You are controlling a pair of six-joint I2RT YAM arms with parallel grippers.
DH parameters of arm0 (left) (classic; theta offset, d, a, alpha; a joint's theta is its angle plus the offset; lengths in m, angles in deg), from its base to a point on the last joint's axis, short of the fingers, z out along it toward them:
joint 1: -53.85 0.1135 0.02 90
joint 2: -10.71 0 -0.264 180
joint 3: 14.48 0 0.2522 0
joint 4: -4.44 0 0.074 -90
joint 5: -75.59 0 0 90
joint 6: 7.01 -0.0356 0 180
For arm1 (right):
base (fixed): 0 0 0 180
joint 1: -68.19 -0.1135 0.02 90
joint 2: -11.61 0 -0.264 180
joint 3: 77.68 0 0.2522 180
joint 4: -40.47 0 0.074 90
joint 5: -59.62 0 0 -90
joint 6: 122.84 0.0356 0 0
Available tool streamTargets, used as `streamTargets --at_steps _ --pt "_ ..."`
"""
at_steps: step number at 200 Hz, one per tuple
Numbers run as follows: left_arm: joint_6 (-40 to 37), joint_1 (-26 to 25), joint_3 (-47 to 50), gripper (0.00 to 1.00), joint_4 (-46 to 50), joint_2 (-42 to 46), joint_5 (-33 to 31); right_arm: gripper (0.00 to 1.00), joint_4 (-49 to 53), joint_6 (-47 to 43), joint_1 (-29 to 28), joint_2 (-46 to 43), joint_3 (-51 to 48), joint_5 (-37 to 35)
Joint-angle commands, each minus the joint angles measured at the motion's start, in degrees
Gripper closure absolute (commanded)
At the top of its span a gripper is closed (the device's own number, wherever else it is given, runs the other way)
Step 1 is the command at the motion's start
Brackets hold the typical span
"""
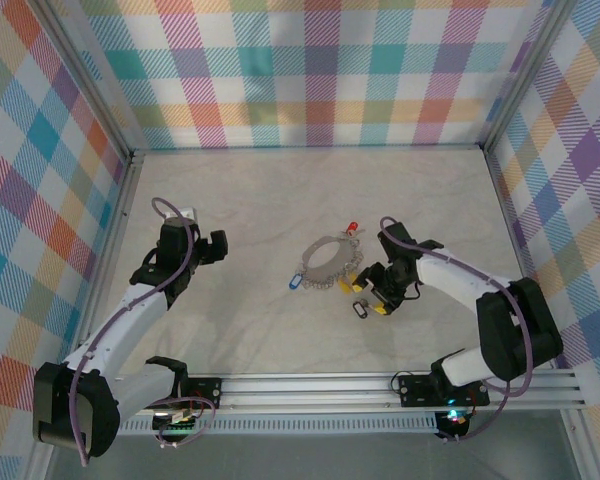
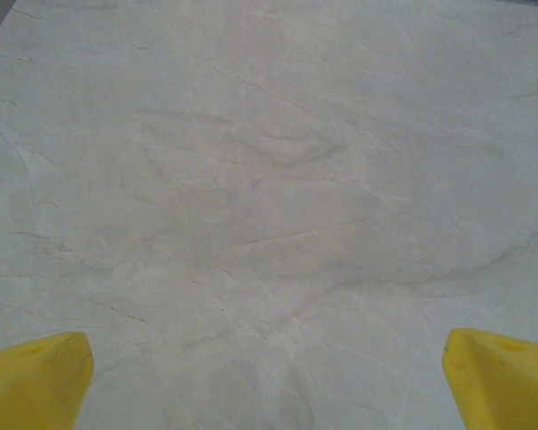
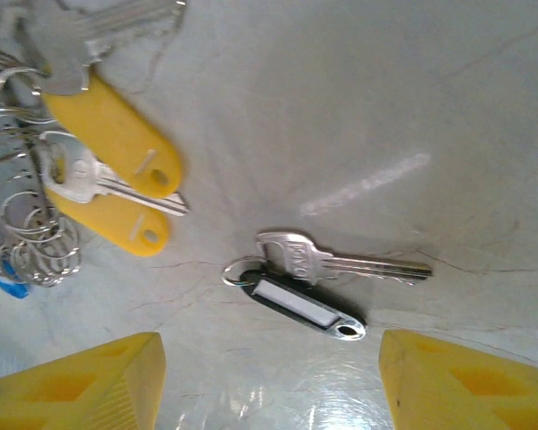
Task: Put the keys on the keyring
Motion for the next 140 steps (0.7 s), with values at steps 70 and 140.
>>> streamTargets --at_steps 70,140 --pt "-1.12 -1.00 0.36 0.00 -0.54 0.58 0.45 0.47 2.06 9.42 -0.47 8.41 6.79 1.70" --pt "-1.18 -1.14 -0.17 0.00 0.20 -0.28 -0.48 0.60 11.23 5.22 -2.52 16.69 14.21 1.29"
